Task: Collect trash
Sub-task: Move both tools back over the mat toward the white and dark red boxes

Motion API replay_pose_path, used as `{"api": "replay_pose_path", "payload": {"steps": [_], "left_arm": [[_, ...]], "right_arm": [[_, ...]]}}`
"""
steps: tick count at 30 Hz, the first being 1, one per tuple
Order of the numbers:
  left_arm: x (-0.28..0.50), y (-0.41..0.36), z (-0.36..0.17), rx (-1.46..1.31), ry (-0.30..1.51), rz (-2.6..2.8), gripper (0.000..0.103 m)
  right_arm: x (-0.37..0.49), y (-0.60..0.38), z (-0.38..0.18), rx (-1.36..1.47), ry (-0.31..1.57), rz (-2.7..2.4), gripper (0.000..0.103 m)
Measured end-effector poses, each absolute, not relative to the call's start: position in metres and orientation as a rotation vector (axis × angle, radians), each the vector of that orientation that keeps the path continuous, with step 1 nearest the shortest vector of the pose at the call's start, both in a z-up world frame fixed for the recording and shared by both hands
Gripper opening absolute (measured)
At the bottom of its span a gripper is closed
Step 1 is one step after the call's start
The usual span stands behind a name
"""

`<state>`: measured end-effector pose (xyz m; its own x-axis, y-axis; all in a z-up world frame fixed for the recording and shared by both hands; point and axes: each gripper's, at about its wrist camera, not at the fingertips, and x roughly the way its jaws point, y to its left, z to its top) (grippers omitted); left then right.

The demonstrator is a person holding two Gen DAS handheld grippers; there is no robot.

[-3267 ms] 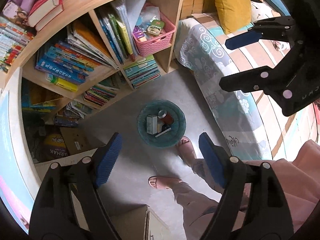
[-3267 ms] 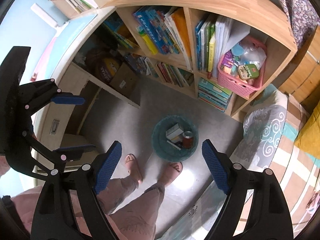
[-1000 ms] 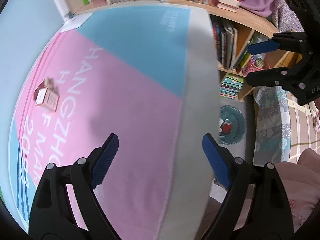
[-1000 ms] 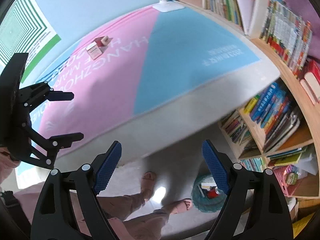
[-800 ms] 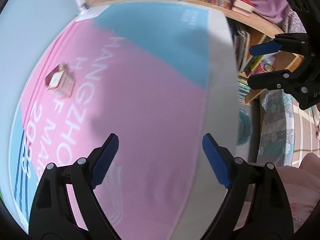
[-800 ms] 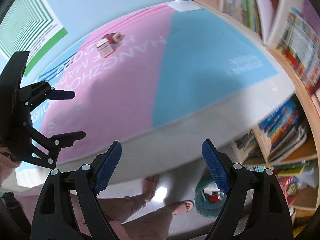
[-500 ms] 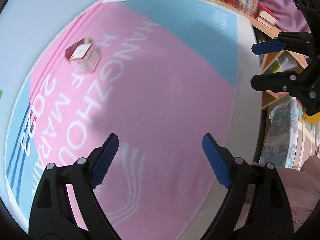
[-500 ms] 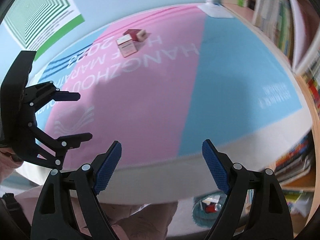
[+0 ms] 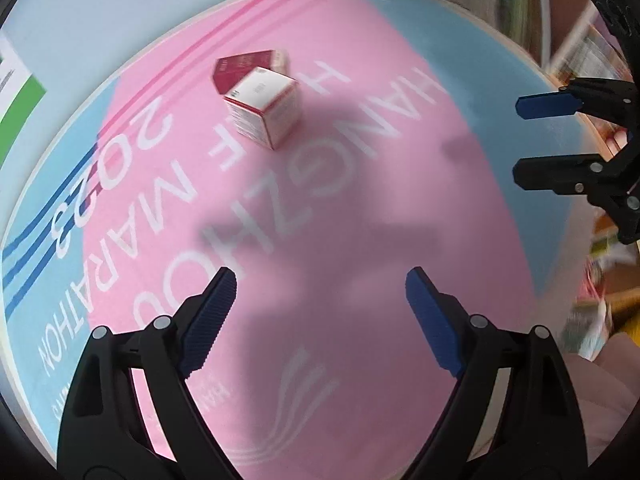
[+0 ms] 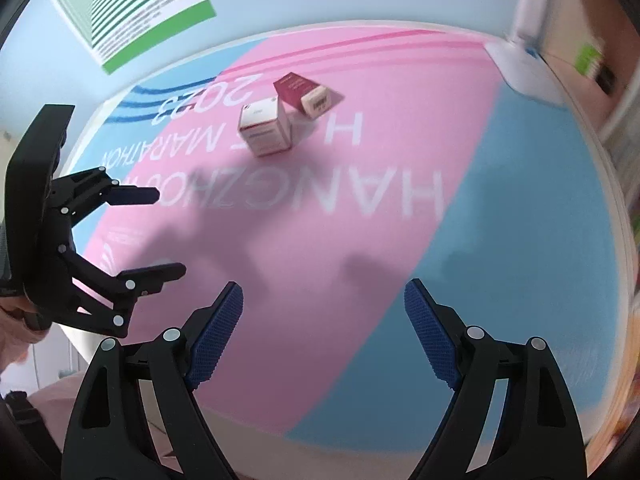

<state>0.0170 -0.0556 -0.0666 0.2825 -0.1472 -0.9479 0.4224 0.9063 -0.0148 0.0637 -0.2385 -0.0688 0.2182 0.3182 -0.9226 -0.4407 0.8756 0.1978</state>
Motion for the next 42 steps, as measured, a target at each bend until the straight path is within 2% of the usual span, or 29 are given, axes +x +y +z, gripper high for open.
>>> {"api": "replay_pose_path", "payload": {"steps": [23, 42], "left_arm": [[0.089, -0.071, -0.072, 0.011, 1.291, -0.072, 0.084], [0.141, -0.094, -0.095, -0.034, 1.323, -0.026, 0.084]], "right_arm": [[0.216, -0.196, -0.084, -0.395, 1.235, 0.952, 0.083], [0.259, -0.150, -0.108, -0.525, 1.217, 1.162, 0.083]]}}
